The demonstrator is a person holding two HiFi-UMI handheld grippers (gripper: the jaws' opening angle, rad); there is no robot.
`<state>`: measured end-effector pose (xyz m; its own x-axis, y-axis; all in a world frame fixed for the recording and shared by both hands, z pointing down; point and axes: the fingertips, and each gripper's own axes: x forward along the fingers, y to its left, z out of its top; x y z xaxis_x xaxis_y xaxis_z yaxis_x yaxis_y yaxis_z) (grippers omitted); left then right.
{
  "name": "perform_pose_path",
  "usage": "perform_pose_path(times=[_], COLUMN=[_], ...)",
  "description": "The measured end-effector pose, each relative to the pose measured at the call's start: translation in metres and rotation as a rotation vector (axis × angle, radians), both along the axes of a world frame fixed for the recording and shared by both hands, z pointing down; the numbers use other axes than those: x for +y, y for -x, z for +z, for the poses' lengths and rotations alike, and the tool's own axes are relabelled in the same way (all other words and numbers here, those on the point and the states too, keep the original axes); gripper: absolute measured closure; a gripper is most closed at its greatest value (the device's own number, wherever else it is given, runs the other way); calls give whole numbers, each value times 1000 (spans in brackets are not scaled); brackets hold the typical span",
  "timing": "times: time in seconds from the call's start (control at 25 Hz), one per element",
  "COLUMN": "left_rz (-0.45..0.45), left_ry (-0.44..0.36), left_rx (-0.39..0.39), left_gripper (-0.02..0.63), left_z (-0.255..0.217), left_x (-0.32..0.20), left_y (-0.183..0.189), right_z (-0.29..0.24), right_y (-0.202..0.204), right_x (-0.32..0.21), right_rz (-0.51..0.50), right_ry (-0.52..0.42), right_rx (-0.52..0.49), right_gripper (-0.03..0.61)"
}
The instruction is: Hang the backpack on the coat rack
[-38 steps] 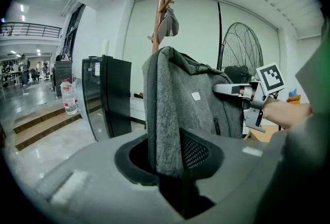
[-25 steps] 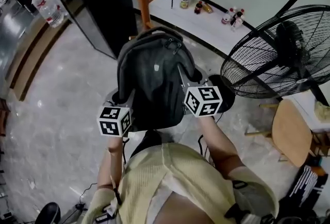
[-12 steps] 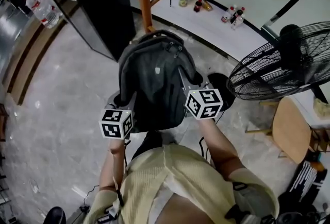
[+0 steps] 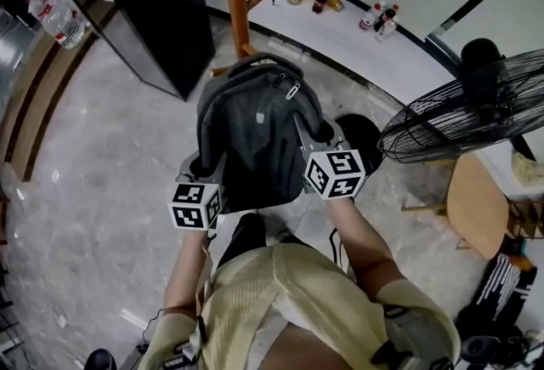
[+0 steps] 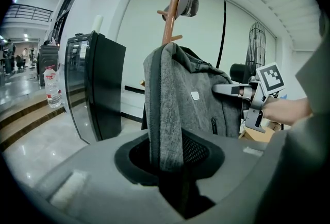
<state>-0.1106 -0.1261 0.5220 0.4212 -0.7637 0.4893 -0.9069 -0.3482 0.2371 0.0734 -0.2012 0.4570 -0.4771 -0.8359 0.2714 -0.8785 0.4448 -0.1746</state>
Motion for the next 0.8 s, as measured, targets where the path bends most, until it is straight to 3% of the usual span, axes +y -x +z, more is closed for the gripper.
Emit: perform_pose_path(times=[0.8], left_rz=[22], left_ry=[11], left_rx=[37], left_gripper=[502], left_z=[51], left_x=[-51], left_y=[0], right_z=[28], right_y=[3], right_x=[-36], right_rz=[62], right_ry=[-36], right_rx=[42], right_gripper=[457])
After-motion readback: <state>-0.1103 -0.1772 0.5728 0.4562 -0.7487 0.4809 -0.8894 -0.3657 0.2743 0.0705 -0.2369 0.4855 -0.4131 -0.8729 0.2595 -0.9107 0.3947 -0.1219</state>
